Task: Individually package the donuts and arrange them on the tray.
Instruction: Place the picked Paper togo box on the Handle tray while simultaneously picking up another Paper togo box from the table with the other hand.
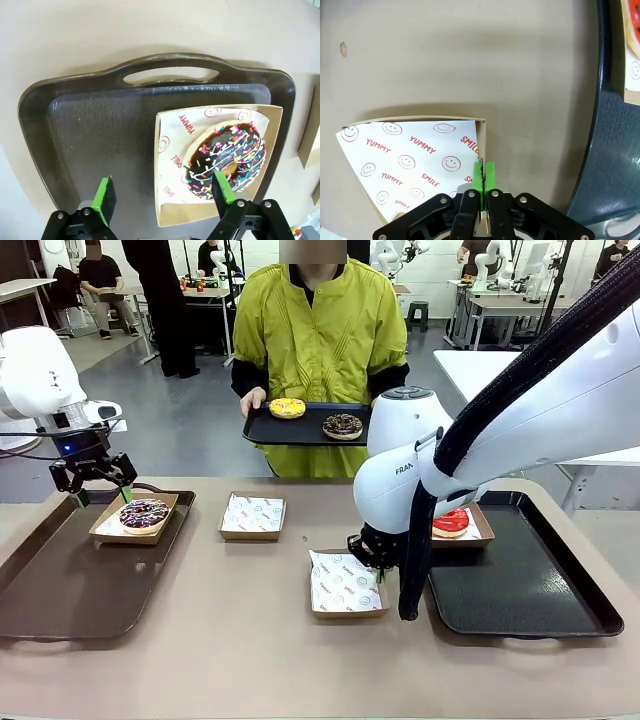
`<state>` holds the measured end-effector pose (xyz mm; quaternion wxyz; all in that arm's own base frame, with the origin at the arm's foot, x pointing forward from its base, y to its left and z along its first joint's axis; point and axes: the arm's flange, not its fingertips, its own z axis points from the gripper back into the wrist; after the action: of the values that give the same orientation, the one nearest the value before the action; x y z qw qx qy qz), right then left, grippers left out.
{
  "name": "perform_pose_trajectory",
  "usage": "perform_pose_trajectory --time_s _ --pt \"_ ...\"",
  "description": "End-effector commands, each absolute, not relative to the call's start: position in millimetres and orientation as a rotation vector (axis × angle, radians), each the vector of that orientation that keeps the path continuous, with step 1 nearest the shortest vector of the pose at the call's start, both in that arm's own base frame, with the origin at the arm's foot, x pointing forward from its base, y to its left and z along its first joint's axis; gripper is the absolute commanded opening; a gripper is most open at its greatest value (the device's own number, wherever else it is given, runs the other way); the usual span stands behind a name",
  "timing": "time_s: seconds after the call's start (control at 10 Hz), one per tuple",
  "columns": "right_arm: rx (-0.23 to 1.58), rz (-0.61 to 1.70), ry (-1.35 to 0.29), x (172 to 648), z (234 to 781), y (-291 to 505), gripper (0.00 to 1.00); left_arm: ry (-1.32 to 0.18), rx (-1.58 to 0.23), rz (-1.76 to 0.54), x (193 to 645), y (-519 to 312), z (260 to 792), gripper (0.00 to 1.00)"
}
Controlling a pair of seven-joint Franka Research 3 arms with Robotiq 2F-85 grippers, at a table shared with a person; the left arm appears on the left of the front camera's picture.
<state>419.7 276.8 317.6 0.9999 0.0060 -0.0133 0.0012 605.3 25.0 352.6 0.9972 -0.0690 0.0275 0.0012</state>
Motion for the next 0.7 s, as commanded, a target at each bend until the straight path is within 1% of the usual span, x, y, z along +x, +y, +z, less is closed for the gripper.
perform_pose_trajectory --time_s 0.0,0.1,0.2,0.4,0.6 --pt "-0.014 -0.03 -0.049 420 320 279 0.0 0.059 -0.179 -0.018 603 31 360 1.0" --pt "-0.007 -0.016 -0.044 425 332 275 0.0 0.052 -0.205 -0.009 597 35 366 1.0" --pt "0.043 -0.001 -0.005 433 351 268 0.0 0.035 -0.266 -0.016 583 41 379 1.0" --pt "0.097 -0.01 -0.013 456 397 252 0.0 -0.025 -0.493 -0.02 542 66 414 1.0" --pt "0.104 -0.018 0.024 486 443 238 0.0 -0.115 -0.725 -0.031 484 98 447 1.0"
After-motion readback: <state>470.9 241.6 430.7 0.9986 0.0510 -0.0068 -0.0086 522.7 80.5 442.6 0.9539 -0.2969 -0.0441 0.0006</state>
